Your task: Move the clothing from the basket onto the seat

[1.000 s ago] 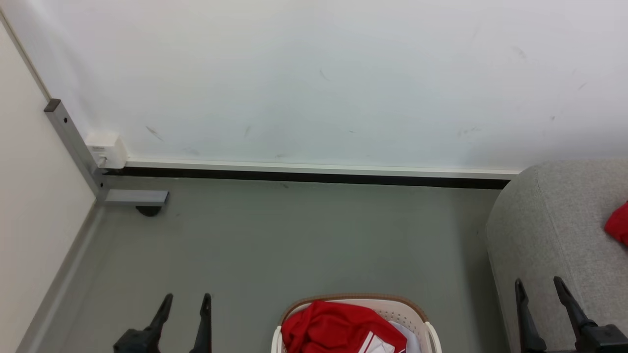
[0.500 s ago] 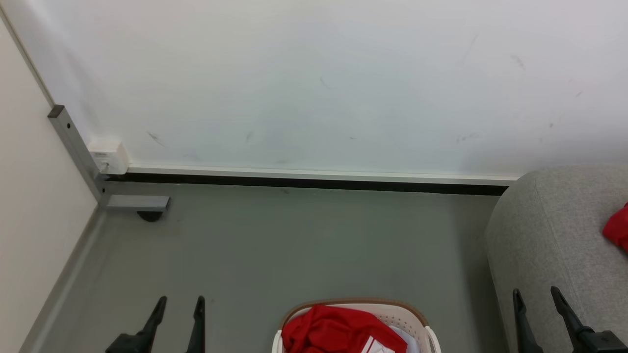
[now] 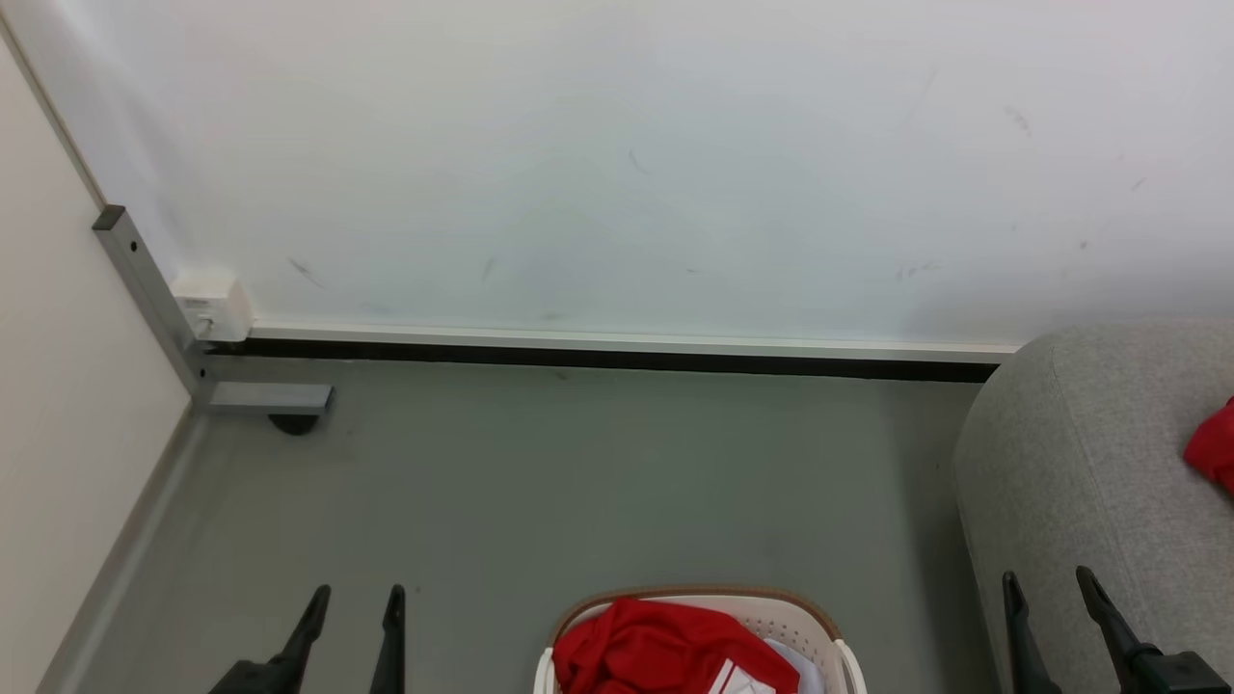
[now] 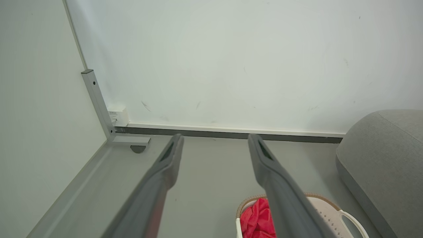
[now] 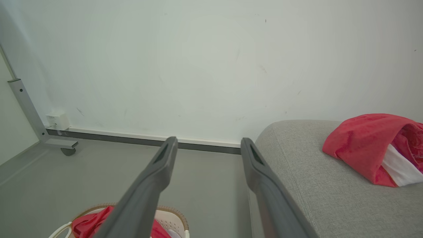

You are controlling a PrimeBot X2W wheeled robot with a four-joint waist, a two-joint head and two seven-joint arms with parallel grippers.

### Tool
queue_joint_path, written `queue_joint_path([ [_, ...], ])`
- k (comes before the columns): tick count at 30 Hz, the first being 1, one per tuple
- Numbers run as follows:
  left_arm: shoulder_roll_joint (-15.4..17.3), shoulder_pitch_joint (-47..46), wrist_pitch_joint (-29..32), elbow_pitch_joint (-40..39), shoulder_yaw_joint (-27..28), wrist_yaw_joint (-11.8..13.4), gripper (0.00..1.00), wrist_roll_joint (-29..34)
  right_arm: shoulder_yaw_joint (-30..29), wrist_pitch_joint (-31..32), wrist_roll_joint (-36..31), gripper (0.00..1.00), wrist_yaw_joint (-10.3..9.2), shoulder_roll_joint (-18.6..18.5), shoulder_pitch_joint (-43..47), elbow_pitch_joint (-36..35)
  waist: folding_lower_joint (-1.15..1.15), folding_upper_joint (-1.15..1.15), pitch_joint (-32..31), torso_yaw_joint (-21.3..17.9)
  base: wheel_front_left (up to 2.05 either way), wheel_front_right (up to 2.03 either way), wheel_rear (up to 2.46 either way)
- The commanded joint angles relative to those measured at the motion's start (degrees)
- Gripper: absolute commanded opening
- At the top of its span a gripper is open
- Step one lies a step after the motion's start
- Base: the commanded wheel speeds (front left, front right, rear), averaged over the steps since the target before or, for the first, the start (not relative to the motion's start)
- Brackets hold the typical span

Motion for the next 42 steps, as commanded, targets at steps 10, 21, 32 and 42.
queue_joint_path([
  [10, -1.2, 0.0, 0.0, 0.3, 1.8, -1.3, 1.00, 2.1, -0.1, 0.0, 0.3, 1.00, -0.15, 0.0, 0.0, 0.0, 0.00, 0.00, 0.5, -0.4, 0.00, 0.00, 0.00],
  [21, -2.3, -1.8, 0.0, 0.1, 2.0, -2.5, 1.00, 3.2, -0.1, 0.0, 0.0, 1.00, -0.15, 0.0, -1.5, -0.6, 0.00, 0.00, 3.0, -2.4, 0.00, 0.00, 0.00],
  [32, -3.1, -10.7, 0.0, 4.5, -4.1, -3.3, 1.00, 6.1, -0.3, 0.0, 0.8, 1.00, -0.15, 0.0, -6.4, -3.1, 0.00, 0.00, 15.1, -5.5, 0.00, 0.00, 0.00],
  [42, -3.4, -26.4, 2.4, 16.1, -15.3, -3.5, 1.00, 9.2, 0.5, 0.0, 1.7, 1.00, -0.15, 0.0, -16.6, -7.0, 0.00, 0.00, 31.7, -8.2, 0.00, 0.00, 0.00],
])
